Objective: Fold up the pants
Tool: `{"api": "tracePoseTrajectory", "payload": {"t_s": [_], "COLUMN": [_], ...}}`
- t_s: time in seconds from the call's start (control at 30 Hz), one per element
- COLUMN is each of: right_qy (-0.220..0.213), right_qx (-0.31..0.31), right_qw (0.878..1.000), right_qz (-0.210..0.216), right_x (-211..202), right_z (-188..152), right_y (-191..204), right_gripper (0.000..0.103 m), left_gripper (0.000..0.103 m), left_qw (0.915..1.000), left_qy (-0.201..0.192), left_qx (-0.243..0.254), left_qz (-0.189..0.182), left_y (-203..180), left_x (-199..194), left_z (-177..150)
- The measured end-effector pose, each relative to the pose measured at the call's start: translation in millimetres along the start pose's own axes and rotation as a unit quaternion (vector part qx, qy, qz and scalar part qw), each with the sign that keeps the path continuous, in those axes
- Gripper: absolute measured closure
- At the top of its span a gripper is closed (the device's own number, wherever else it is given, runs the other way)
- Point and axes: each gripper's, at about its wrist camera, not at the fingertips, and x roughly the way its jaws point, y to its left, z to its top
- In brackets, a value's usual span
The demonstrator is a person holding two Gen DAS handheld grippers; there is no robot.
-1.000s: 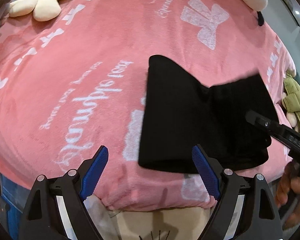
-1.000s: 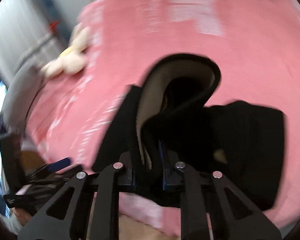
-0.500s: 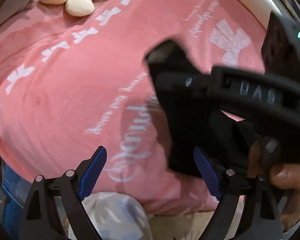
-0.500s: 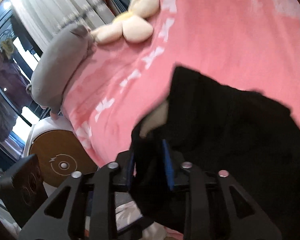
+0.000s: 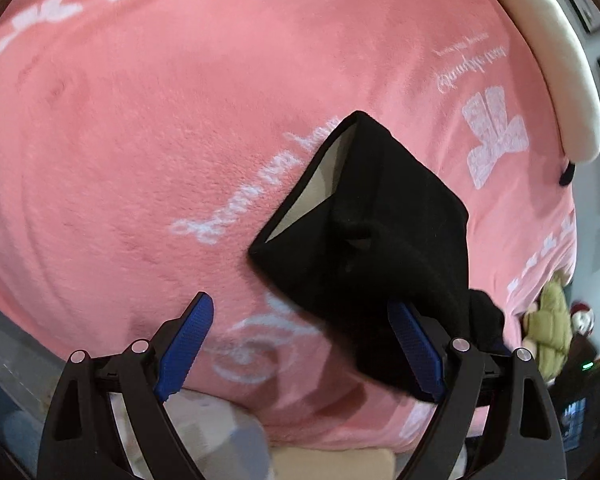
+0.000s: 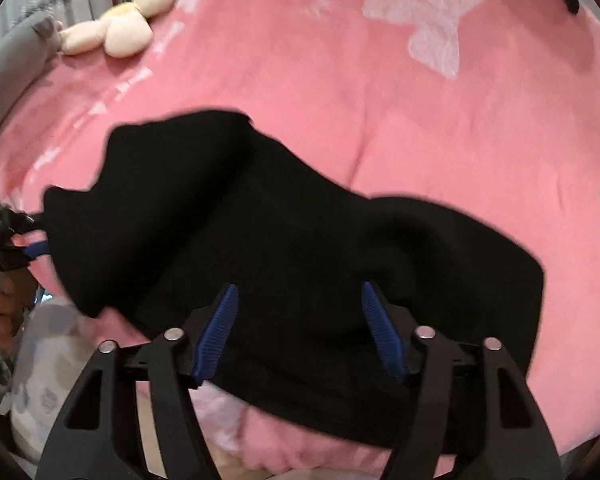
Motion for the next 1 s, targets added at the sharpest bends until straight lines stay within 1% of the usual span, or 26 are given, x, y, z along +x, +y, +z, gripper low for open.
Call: {"api": "tracePoseTrajectory", "payload": {"t_s": [0.03, 0.07, 0.1, 0.17, 0.2, 0.23, 0.27, 0.3, 0.33, 0.37, 0.4, 0.43, 0.47, 0.5, 0.57, 0.63, 0.67, 0.7, 0.73, 0.77, 0.8, 0.83, 0.87, 0.9, 0.93, 1.0], "right_qy": [0.018, 0.033, 0.03, -0.001, -0.016, -0.025, -0.018, 0.01, 0.029, 0.046, 0.035, 0.024, -0.001, -0.022, -0.037, -0.049, -0.051, -0.046, -0.028, 0.003, 0.017, 0.039, 0.05, 0.037, 0.022, -0.04], "right_qx": [0.011, 0.034, 0.065, 0.111, 0.117, 0.125, 0.133, 0.133, 0.123, 0.109, 0.111, 0.122, 0.137, 0.135, 0.11, 0.096, 0.087, 0.08, 0.073, 0.057, 0.038, 0.005, 0.004, 0.034, 0.066, 0.105], "right_qw": [1.0, 0.999, 0.997, 0.989, 0.983, 0.974, 0.966, 0.962, 0.966, 0.977, 0.978, 0.976, 0.973, 0.976, 0.983, 0.985, 0.986, 0.988, 0.99, 0.994, 0.996, 0.998, 0.998, 0.997, 0.995, 0.99], "right_qz": [-0.011, -0.01, 0.016, 0.103, 0.143, 0.189, 0.219, 0.237, 0.224, 0.178, 0.172, 0.18, 0.185, 0.172, 0.14, 0.137, 0.13, 0.124, 0.114, 0.094, 0.078, 0.044, 0.03, 0.051, 0.065, 0.089], "right_x": [12, 23, 23, 8, -1, -5, -1, 13, 24, 34, 30, 22, 6, -8, -24, -30, -26, -20, -8, 12, 26, 47, 57, 56, 46, 14], "right_z": [-1, -1, 3, 13, 20, 25, 27, 26, 22, 15, 10, 9, 8, 10, 23, 37, 44, 48, 50, 48, 50, 46, 46, 47, 50, 58], "right_y": [-6, -14, -18, -12, -1, 8, 14, 20, 24, 28, 26, 23, 17, 14, 12, 10, 10, 11, 15, 24, 35, 43, 45, 38, 31, 20], "right_gripper": [0.096, 0.096, 0.096, 0.096, 0.096, 0.092, 0.087, 0.072, 0.07, 0.071, 0.07, 0.07, 0.07, 0.069, 0.069, 0.069, 0.061, 0.038, 0.025, 0.026, 0.04, 0.064, 0.065, 0.086, 0.094, 0.094], "left_gripper": [0.017, 0.017, 0.017, 0.017, 0.017, 0.017, 0.017, 0.017, 0.017, 0.017, 0.017, 0.017, 0.017, 0.017, 0.017, 0.017, 0.017, 0.017, 0.017, 0.017, 0.017, 0.017, 0.017, 0.017, 0.017, 0.017], "left_qw": [1.0, 1.0, 1.0, 1.0, 1.0, 1.0, 1.0, 1.0, 1.0, 0.9999, 0.9998, 0.9998, 0.9998, 0.9999, 0.9999, 0.9999, 0.9999, 0.9999, 0.9999, 0.9999, 0.9999, 0.9999, 0.9998, 0.9997, 0.9996, 0.9991], "left_qy": [0.0, -0.001, -0.002, -0.004, -0.005, -0.007, -0.007, -0.006, -0.005, -0.002, 0.0, 0.001, 0.001, -0.001, -0.004, -0.003, 0.001, 0.002, 0.001, -0.002, -0.004, -0.007, -0.009, -0.01, -0.012, -0.015], "left_qx": [-0.004, -0.006, -0.007, -0.006, -0.003, -0.001, -0.002, -0.004, -0.007, -0.012, -0.018, -0.02, -0.019, -0.013, 0.001, 0.0, -0.007, -0.011, -0.014, -0.014, -0.012, -0.006, 0.0, 0.008, 0.015, 0.029], "left_qz": [-0.001, -0.003, -0.004, -0.003, -0.001, 0.002, 0.004, 0.004, 0.004, 0.004, 0.002, 0.0, 0.0, 0.002, 0.011, 0.011, 0.007, 0.004, 0.003, 0.005, 0.007, 0.011, 0.016, 0.02, 0.023, 0.028], "left_y": [0, 0, 1, 3, 3, 4, 5, 5, 4, 5, 5, 5, 4, 3, 1, 1, 1, 0, 0, -1, -2, -4, -6, -8, -9, -13], "left_x": [0, -1, -3, -8, -10, -11, -11, -10, -8, -7, -6, -6, -7, -8, -9, -8, -6, -6, -6, -7, -8, -8, -9, -10, -11, -13], "left_z": [1, 1, 3, 7, 8, 9, 8, 8, 8, 7, 7, 7, 7, 7, 7, 6, 6, 7, 7, 6, 6, 6, 6, 5, 5, 6]}}
